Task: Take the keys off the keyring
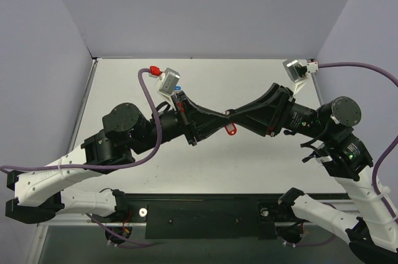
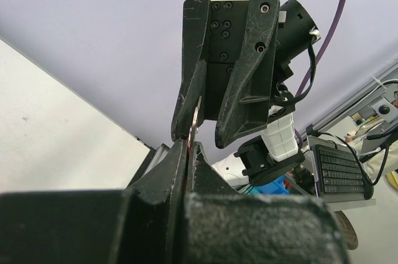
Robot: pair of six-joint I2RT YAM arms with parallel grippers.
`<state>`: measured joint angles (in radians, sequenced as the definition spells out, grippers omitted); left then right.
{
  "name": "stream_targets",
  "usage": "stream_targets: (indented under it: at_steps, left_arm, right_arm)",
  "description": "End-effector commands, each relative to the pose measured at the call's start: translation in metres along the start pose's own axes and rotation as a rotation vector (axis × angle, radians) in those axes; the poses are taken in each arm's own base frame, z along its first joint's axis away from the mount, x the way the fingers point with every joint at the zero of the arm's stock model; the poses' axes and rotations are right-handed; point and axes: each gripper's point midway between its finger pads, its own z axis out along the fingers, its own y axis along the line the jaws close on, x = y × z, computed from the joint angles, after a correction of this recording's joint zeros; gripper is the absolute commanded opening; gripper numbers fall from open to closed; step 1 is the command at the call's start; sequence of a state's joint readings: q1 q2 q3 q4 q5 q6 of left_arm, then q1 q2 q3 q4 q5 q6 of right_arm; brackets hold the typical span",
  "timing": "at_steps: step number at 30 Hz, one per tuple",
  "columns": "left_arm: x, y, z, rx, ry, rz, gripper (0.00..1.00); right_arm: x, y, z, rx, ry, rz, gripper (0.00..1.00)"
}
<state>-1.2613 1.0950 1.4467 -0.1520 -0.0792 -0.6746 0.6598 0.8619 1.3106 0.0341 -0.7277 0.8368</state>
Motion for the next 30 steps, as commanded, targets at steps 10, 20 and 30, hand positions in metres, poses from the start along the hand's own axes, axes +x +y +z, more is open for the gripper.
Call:
stream_targets:
  at_steps: [10,20,30]
  left_arm:
    - [-0.011,-0.014,0.004,0.052,-0.024,-0.024,0.00]
    - [-0.013,-0.013,0.002,0.045,-0.042,-0.025,0.00]
    - [-0.007,-0.009,-0.004,0.028,0.001,0.002,0.13]
  right_arm:
    - [-0.013,0.007,0.003,-0.028,-0.050,-0.035,0.24]
    - [-0.009,0.005,0.000,-0.025,-0.048,-0.032,0.07]
    - [-0.001,0.005,-0.007,-0.017,-0.033,-0.028,0.00]
